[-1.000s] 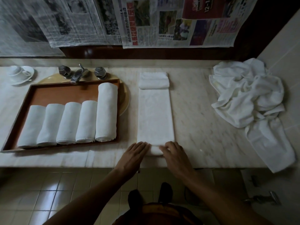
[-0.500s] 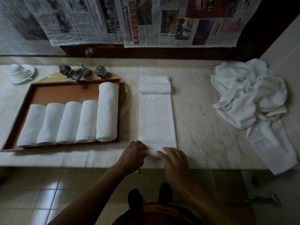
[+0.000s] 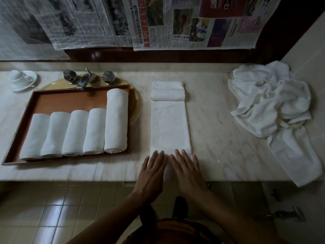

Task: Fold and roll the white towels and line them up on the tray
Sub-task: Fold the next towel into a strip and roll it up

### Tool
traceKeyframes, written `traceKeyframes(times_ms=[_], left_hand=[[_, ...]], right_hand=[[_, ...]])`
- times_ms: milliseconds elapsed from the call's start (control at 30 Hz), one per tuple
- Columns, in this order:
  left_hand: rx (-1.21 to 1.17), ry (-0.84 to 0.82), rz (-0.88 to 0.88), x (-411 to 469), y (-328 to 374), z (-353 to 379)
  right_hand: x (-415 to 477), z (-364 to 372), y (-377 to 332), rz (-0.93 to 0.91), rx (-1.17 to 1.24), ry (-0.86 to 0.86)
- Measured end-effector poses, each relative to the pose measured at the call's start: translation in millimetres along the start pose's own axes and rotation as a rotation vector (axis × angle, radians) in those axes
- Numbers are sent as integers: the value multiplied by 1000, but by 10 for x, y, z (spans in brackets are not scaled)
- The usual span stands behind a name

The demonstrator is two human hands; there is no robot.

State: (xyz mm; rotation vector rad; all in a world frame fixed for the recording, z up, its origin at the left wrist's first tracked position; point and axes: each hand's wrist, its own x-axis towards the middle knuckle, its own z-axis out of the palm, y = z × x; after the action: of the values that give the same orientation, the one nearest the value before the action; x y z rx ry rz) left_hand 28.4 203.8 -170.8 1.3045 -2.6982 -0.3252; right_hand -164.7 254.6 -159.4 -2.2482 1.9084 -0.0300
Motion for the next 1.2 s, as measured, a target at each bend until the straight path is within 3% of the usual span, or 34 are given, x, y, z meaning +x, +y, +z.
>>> traceKeyframes(times_ms=[233,500,700,933,1033,1200], left_hand=[[31,-76,-53,329,-236,-82],[26,-137,50,253,-379,-125],[-130,-110,63,-12,-333,-154],[-294,-118,-26,211,-465,-236],[-360,-128,-64,272,-468,-316],[-226,60,-120,175,-206,-389]], right_hand=[[379,-99,195,-39,-16,-34],[301,-106,259,-48,151,-4],[63,33,302,-88,287,67],[-29,-61,118,56,86,162],[-177,-52,-76,16,53,163],[-183,-7,-134,63,36,89]])
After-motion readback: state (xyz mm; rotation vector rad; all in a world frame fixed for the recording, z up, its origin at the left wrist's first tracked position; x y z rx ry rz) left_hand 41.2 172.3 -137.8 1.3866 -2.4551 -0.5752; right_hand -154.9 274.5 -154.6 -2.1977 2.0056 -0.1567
